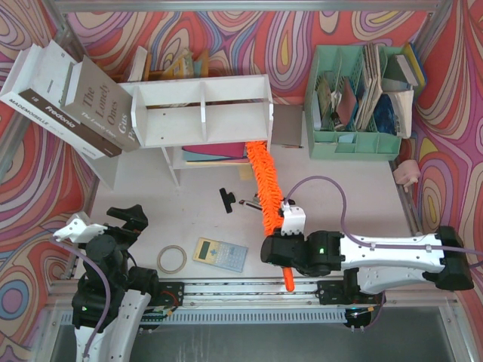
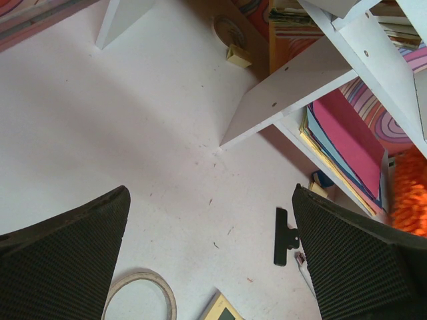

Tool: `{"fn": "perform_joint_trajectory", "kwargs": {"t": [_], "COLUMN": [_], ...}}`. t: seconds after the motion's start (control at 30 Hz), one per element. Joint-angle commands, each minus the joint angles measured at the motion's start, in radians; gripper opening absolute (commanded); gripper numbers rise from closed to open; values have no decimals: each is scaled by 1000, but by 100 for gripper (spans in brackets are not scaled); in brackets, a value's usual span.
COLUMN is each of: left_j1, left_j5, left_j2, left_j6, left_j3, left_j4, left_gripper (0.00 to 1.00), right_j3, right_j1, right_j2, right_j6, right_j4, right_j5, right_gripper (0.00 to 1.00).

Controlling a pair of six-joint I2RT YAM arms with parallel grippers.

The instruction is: Dust the bookshelf with a duster

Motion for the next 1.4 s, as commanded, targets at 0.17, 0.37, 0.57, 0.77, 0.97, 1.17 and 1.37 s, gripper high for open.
{"fn": "perform_joint_trajectory", "kwargs": {"t": [0.17,0.37,0.57,0.77,0.97,1.17,1.37], "left_j1": [8,8,8,8,8,8,8], "left_j5": [14,12,11,12,10,11,11], "left_j2": [0,-5,-5,-5,-5,-5,-3], "left_j6": [13,12,12,13,13,13,13], "left_j3": [-13,-13,-13,-15,-16,-15,-14], "left_j4": [20,19,19,20,19,19,19], "left_gripper": [98,98,99,99,98,98,99], "right_j3": [-86,24,83,81,72,75,152], "right_j1": [-23,-23,-22,-22,-22,-26,-26], "right_j2": [-23,-35,1,91,170,167,158], "right_j6": [37,-41,-147,-226,-264,-284,-363], "right_j4": [62,17,82,200,249,257,260], "right_j5": [-2,57,35,-42,-87,-82,-69], "right_gripper": [0,0,0,0,0,0,0]}}
